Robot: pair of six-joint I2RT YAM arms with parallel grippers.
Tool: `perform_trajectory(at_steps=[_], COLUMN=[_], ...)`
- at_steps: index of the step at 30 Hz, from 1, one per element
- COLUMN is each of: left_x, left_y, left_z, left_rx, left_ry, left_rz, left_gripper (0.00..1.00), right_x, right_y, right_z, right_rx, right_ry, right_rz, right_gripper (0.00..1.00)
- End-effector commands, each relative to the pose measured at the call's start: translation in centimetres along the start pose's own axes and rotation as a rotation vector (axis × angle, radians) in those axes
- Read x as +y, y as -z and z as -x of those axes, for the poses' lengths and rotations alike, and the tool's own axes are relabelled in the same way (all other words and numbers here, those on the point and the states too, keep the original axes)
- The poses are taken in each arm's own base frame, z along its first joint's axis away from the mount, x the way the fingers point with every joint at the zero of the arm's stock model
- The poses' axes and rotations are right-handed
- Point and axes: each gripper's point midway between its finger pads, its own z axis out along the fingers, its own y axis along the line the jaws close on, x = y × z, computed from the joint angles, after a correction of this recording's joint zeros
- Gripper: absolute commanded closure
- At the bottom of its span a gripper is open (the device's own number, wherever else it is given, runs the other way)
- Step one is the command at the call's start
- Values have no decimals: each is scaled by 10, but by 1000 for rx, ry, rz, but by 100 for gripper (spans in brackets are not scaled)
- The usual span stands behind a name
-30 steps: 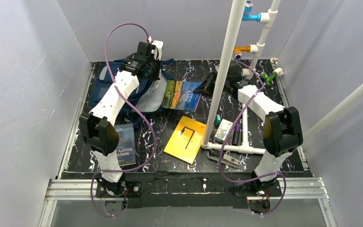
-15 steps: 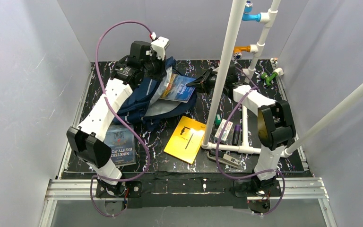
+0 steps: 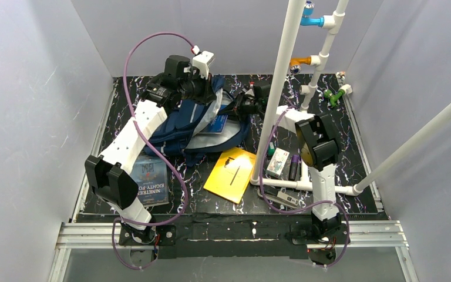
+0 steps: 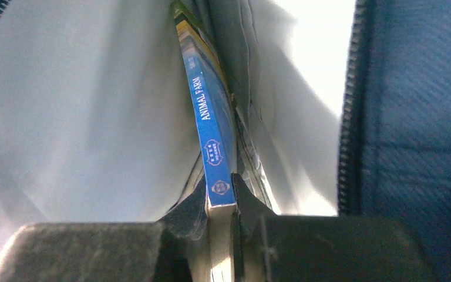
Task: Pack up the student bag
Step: Place the book in the student bag.
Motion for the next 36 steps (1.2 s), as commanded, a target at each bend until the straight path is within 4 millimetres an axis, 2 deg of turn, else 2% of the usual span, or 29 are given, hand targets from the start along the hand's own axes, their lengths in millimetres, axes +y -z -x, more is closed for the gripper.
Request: perform_trajectory(at_steps=[1,5,10,13,15,18,20,22,24,25,26,27,28,31,33,36], left_x=[-32,-31,-25,-14,-5,16,30,49,65,70,91,100,100,119,123,111], left_y=[29,27,21,13,7,-2,-11,-24,-32,-33,-43,-45,-45,-32,-21,-8], left_z=[46,40,28,17,9,-10,-25,-42,-60,-64,-76,-76,-72,-73,-78,-85], left_rx=[-172,-163,-135,-106,-83,-13,47,100,165,179,221,265,255,270,298,281], left_ry=[-29,-21,-13,0,12,38,53,87,95,83,38,72,57,29,89,224], left_rz=[-103,-98,-76,-31,7,104,140,152,191,203,202,200,188,293,333,309], left_gripper=[100,100,100,100,100,100,100,100,100,100,100,100,100,99,93,73], right_x=[54,44,36,21,16,2,-11,-13,-22,-33,-41,-41,-33,-27,-34,-48], right_y=[-10,-29,-56,-72,-70,-51,-27,4,33,47,60,59,60,72,82,96], right_z=[3,21,32,45,53,65,70,63,50,44,24,19,17,20,16,7], right_rx=[-3,-47,-48,-59,-73,-120,-120,-137,-141,-138,-121,-96,-73,-117,-110,-93], right_ry=[189,201,216,269,295,323,385,462,483,512,554,577,562,586,605,648], right_rz=[172,169,171,105,69,0,-69,-151,-198,-258,-289,-279,-250,-293,-364,-442], right_gripper=[99,99,97,82,70,52,31,9,5,5,4,3,3,3,3,2])
